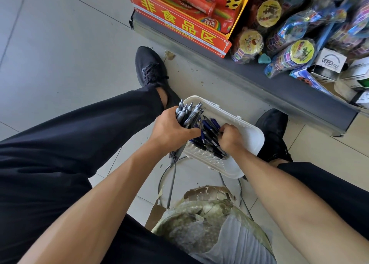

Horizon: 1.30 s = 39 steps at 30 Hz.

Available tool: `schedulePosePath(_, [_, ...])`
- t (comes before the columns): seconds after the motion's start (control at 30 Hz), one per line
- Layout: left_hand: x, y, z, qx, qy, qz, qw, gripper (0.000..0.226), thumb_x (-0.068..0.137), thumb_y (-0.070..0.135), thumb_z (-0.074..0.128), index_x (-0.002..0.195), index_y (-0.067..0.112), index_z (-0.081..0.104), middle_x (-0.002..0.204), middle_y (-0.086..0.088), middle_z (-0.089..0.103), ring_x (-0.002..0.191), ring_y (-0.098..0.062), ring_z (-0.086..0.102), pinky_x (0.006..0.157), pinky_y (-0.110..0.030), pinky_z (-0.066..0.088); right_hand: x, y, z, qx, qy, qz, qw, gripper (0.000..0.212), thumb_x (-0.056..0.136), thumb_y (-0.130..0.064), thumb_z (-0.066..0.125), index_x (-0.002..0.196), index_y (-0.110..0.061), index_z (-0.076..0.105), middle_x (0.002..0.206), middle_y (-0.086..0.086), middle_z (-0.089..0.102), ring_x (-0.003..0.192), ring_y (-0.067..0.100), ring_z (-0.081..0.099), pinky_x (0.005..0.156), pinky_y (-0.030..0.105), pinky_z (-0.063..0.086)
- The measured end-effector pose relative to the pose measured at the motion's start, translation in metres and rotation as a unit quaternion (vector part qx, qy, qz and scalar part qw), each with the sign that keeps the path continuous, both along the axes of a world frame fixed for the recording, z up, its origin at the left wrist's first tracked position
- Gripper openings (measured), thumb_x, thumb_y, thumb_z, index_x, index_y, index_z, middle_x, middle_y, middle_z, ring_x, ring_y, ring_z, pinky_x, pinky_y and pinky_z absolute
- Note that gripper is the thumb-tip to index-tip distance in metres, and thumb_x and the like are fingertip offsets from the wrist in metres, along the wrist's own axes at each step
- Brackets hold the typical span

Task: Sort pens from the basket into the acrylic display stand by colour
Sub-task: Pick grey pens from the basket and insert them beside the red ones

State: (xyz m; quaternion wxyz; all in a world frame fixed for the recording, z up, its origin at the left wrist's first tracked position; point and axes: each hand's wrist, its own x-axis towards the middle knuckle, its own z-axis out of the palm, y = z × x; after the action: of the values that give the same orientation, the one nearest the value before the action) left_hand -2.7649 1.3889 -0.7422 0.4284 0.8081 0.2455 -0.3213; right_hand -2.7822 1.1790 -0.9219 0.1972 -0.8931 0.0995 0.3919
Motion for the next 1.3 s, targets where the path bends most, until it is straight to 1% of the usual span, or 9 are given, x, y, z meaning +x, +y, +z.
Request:
schedulePosePath(0.17, [0.000,0.000,-0.001,-0.006,-0.007,-0.001,1.000,0.030,0.070,0.023,0.087,0.086,0.022,0.061,0.079,0.003,0.070,0.073,-0.017,0.069,0.065,-0.032,0.061,-0.001,0.000,0.003,0.024,0.027,-0.034,0.999,0.019,0.087,-0.012,0.066,0.105,-0.018,0.063,0.108,0.006,0.068,0.099,0.026,0.062,0.083,0.031,0.048])
schedulePosePath(0.3, [0.000,0.001,-0.001,-0.008,-0.016,0.014,1.000,0.028,0.069,0.021,0.086,0.084,0.017,0.062,0.078,-0.003,0.071,0.072,-0.023,0.070,0.066,-0.040,0.061,0.001,0.000,0.024,0.100,0.009,-0.108,0.989,0.015,0.084,-0.014,0.077,0.098,-0.014,0.072,0.091,-0.001,0.071,0.091,0.021,0.067,0.083,0.029,0.052])
schedulePosePath(0.43, [0.000,-0.001,0.003,-0.017,-0.030,0.033,0.999,0.027,0.068,0.016,0.085,0.082,0.011,0.063,0.073,-0.006,0.068,0.060,-0.014,0.061,0.060,-0.035,0.058,0.008,0.010,0.074,0.296,0.106,-0.271,0.910,0.020,0.080,-0.015,0.085,0.097,-0.012,0.074,0.083,0.003,0.075,0.075,0.016,0.067,0.070,0.024,0.052])
schedulePosePath(0.57, [0.001,-0.003,0.007,-0.044,-0.058,0.079,0.994,0.027,0.069,0.009,0.082,0.083,0.001,0.060,0.067,-0.006,0.061,0.055,-0.012,0.052,0.054,-0.030,0.052,0.008,0.023,0.119,0.446,0.150,-0.355,0.808,0.012,0.085,0.001,0.074,0.094,-0.007,0.072,0.074,0.004,0.073,0.067,0.014,0.065,0.067,0.023,0.052])
schedulePosePath(0.7, [0.003,-0.005,0.015,-0.116,-0.079,0.124,0.982,0.035,0.072,0.013,0.090,0.086,-0.004,0.063,0.069,-0.010,0.063,0.058,-0.014,0.057,0.057,-0.031,0.055,0.008,0.032,0.146,0.511,0.148,-0.348,0.772,0.019,0.084,0.008,0.067,0.086,-0.010,0.072,0.072,0.001,0.073,0.064,0.010,0.067,0.062,0.020,0.054])
schedulePosePath(0.97, [0.005,-0.005,0.018,-0.117,-0.086,0.116,0.983,0.035,0.071,0.009,0.089,0.090,-0.005,0.063,0.083,-0.023,0.069,0.067,-0.019,0.064,0.068,-0.042,0.060,0.009,0.039,0.161,0.535,0.163,-0.259,0.787,0.020,0.064,-0.012,0.083,0.081,-0.021,0.078,0.082,0.001,0.074,0.076,0.015,0.070,0.075,0.025,0.058])
schedulePosePath(1.07, [0.004,-0.004,0.013,-0.093,-0.074,0.119,0.986,0.029,0.073,0.010,0.083,0.085,-0.004,0.060,0.073,-0.017,0.063,0.064,-0.019,0.058,0.064,-0.044,0.058,0.011,0.035,0.161,0.538,0.176,-0.245,0.787,0.018,0.075,-0.009,0.076,0.087,-0.022,0.079,0.084,0.001,0.077,0.077,0.015,0.073,0.076,0.024,0.057])
schedulePosePath(1.17, [0.006,-0.002,0.010,-0.070,-0.051,0.125,0.988,0.026,0.076,0.009,0.078,0.092,-0.005,0.063,0.080,-0.022,0.070,0.063,-0.020,0.062,0.065,-0.045,0.060,0.012,0.025,0.137,0.416,0.114,-0.268,0.862,0.019,0.093,0.001,0.065,0.097,-0.015,0.073,0.087,0.005,0.077,0.078,0.017,0.072,0.073,0.022,0.056])
schedulePosePath(1.3, [0.004,0.003,0.001,-0.069,-0.023,0.121,0.990,0.022,0.083,0.004,0.074,0.102,0.001,0.063,0.076,-0.006,0.069,0.051,0.001,0.065,0.050,-0.016,0.055,-0.006,0.002,0.081,0.216,0.135,-0.175,0.951,0.023,0.095,-0.004,0.055,0.097,-0.021,0.070,0.093,0.003,0.075,0.089,0.020,0.069,0.086,0.032,0.058])
